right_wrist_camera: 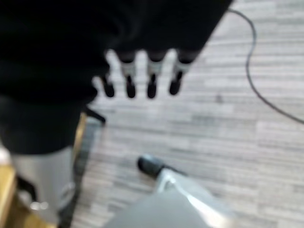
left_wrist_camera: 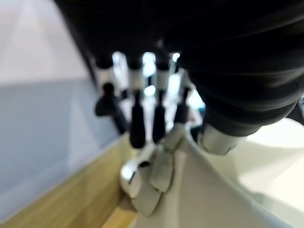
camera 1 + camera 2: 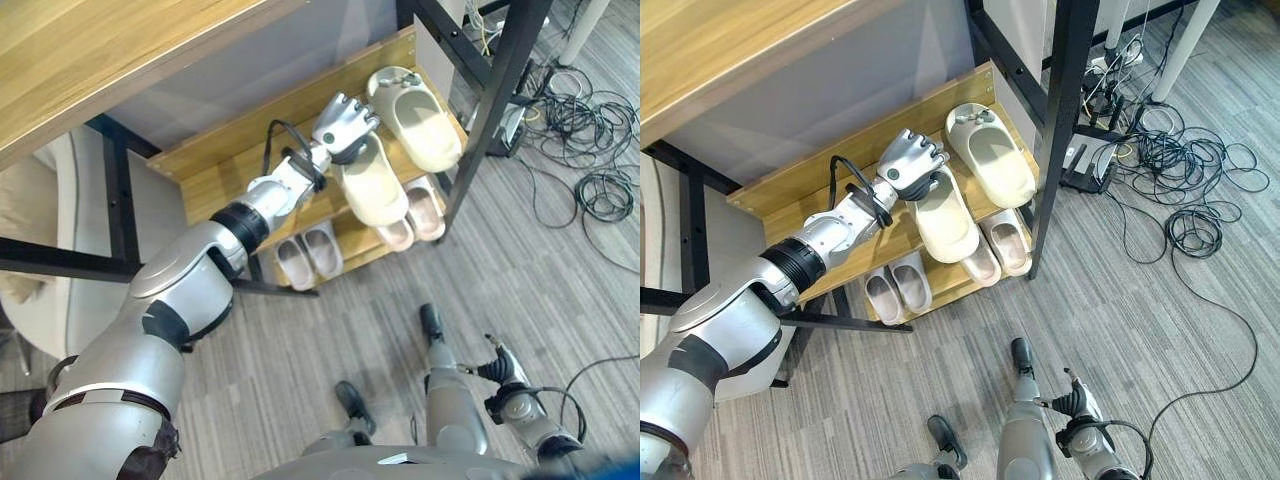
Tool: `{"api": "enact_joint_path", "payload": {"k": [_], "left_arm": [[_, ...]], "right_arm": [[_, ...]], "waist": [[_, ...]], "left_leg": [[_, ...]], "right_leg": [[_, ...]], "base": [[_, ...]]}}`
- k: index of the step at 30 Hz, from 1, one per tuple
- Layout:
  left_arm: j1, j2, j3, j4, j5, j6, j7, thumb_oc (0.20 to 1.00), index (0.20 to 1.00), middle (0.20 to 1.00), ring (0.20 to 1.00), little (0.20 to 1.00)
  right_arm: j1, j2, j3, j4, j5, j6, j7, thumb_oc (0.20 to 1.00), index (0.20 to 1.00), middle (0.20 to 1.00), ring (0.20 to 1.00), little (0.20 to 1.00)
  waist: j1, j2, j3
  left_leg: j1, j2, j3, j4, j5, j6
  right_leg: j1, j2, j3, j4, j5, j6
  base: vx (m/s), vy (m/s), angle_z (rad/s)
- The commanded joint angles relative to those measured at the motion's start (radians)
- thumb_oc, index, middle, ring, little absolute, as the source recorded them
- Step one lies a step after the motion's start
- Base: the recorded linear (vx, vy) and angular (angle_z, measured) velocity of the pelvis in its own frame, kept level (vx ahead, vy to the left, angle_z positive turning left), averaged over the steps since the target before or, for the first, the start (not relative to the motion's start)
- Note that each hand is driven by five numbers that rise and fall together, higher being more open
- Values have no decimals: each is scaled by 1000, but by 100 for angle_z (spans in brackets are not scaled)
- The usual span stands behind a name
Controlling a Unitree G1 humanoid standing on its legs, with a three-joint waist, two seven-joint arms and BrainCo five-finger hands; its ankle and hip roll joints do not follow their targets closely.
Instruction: Arrange the slippers neatly on the shoe rack.
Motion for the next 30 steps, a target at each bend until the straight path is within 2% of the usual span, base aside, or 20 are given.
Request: {"api": "enact_joint_path", "payload": {"k": [1, 5, 11, 17, 18, 19, 20, 25, 30], "left_arm": [[-154, 67, 103, 112, -43, 40, 51, 200, 200, 200, 200, 200], [-200, 79, 122, 208, -131, 39, 49, 200, 200, 200, 200, 200], [-233, 70, 126, 239, -172, 39, 46, 200, 200, 200, 200, 200], [-236, -10, 109, 230, -138, 41, 42, 200, 200, 200, 200, 200], [-235, -16, 111, 230, -136, 42, 44, 429, 429, 429, 429, 429], [-234, -18, 113, 232, -136, 44, 45, 940, 940, 940, 940, 940], [-227, -22, 118, 241, -137, 46, 43, 1000, 1000, 1000, 1000, 1000], [-215, -15, 146, 264, -171, 50, 36, 1000, 1000, 1000, 1000, 1000], [-202, 44, 179, 249, -209, 54, 49, 1000, 1000, 1000, 1000, 1000]], "right_arm": [[-25, 10, 17, 14, 9, -29, -22, 1000, 1000, 1000, 1000, 1000], [-34, 12, 24, 17, 10, -28, -21, 1000, 1000, 1000, 1000, 1000], [-50, 11, 25, 34, 21, -23, -23, 1000, 1000, 1000, 1000, 1000], [-55, 7, 23, 54, 29, -23, -27, 1000, 1000, 1000, 1000, 1000], [-56, 9, 22, 59, 29, -23, -28, 1000, 1000, 1000, 1000, 1000], [-55, 8, 22, 60, 30, -23, -27, 1000, 1000, 1000, 1000, 1000], [-54, 11, 21, 66, 33, -22, -28, 1000, 1000, 1000, 1000, 1000], [-45, 14, 16, 68, 42, -24, -24, 1000, 1000, 1000, 1000, 1000], [-28, 16, 9, 68, 53, -23, -6, 1000, 1000, 1000, 1000, 1000]], "waist": [[-14, -29, 20], [-21, -28, 23], [-24, -17, 22], [-39, -3, 23], [-38, -2, 23], [-38, -2, 24], [-38, -4, 25], [-33, -6, 18], [-17, -6, 3]], "left_leg": [[-60, 89, -80, 5, 72, -68], [-76, 99, -73, 5, 81, -74], [-89, 106, -63, 5, 87, -78], [-84, 103, -56, 5, 81, -77], [-86, 103, -57, 5, 81, -76], [-87, 102, -57, 5, 80, -75], [-89, 102, -58, 5, 80, -75], [-95, 103, -63, 5, 81, -74], [-83, 99, -73, 5, 78, -72]], "right_leg": [[63, -56, -30, 17, -70, 110], [35, -47, -17, 19, -62, 107], [11, -44, -9, 25, -59, 105], [8, -42, -3, 31, -65, 103], [5, -43, -3, 31, -63, 103], [2, -44, -4, 31, -63, 103], [0, -43, -3, 31, -62, 102], [-2, -44, -8, 32, -62, 101], [21, -46, -23, 31, -68, 102]], "base": [[0, 0, 0], [5, -23, -5], [28, -24, -7], [19, -3, -2], [0, 2, -4], [0, 0, 0], [0, 0, 0], [0, 0, 0], [-3, -2, 2]]}}
